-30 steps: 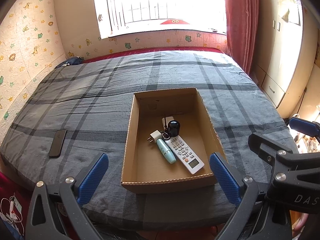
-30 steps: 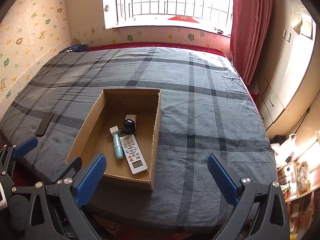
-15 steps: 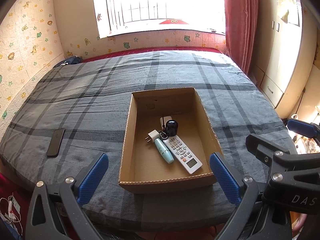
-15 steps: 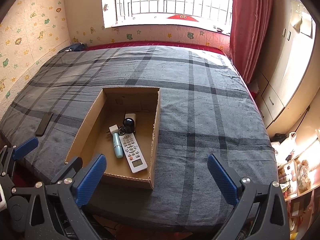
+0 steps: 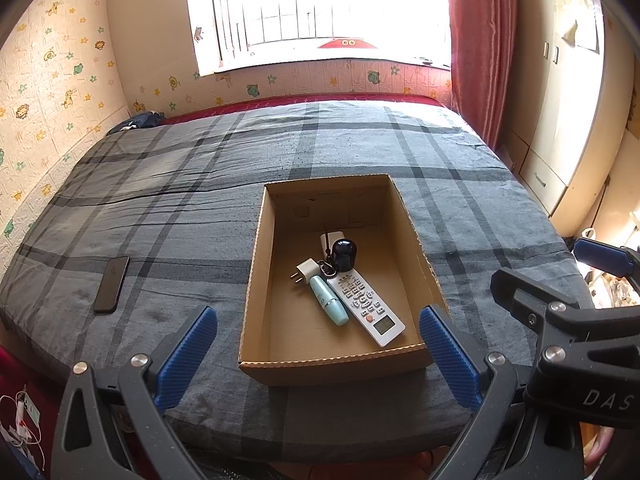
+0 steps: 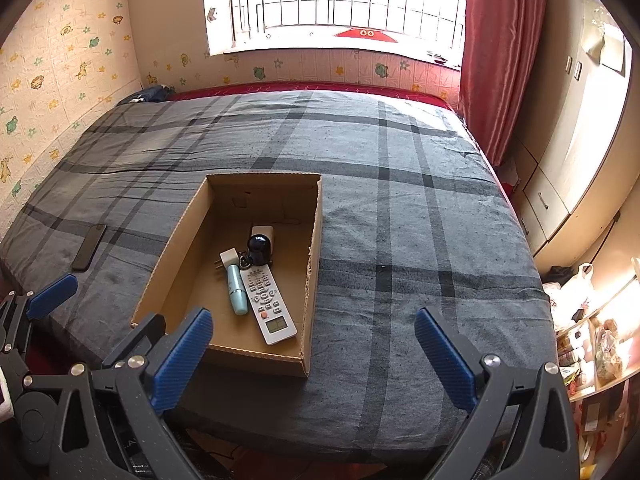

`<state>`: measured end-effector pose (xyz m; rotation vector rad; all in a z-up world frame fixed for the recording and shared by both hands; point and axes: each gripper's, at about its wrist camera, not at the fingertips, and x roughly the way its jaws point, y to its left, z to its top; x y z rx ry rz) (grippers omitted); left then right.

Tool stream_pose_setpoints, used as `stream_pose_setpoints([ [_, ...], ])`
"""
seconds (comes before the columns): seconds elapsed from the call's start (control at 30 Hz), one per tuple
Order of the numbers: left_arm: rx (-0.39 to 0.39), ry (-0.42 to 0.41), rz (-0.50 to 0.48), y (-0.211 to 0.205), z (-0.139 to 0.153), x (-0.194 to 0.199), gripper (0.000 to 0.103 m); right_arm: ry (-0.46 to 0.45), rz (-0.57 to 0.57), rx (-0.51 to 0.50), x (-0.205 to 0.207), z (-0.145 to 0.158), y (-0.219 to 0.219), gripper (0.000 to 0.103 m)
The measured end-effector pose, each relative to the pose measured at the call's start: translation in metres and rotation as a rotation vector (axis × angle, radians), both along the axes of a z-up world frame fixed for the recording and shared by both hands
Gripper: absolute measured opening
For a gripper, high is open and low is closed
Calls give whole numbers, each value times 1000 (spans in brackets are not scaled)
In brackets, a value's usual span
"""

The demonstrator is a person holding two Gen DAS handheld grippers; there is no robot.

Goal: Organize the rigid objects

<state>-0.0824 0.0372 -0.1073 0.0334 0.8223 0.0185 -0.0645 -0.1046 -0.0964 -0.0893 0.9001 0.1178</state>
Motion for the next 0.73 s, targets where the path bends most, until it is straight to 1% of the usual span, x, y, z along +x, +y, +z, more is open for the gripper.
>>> stream_pose_setpoints([
  [0.43, 4, 9, -3, -3, -3, 2, 103, 9, 3, -3, 3, -4, -2, 103],
  [0.73, 12, 14, -13, -4, -7, 11, 103, 16, -2, -4, 10, -9, -4, 103],
])
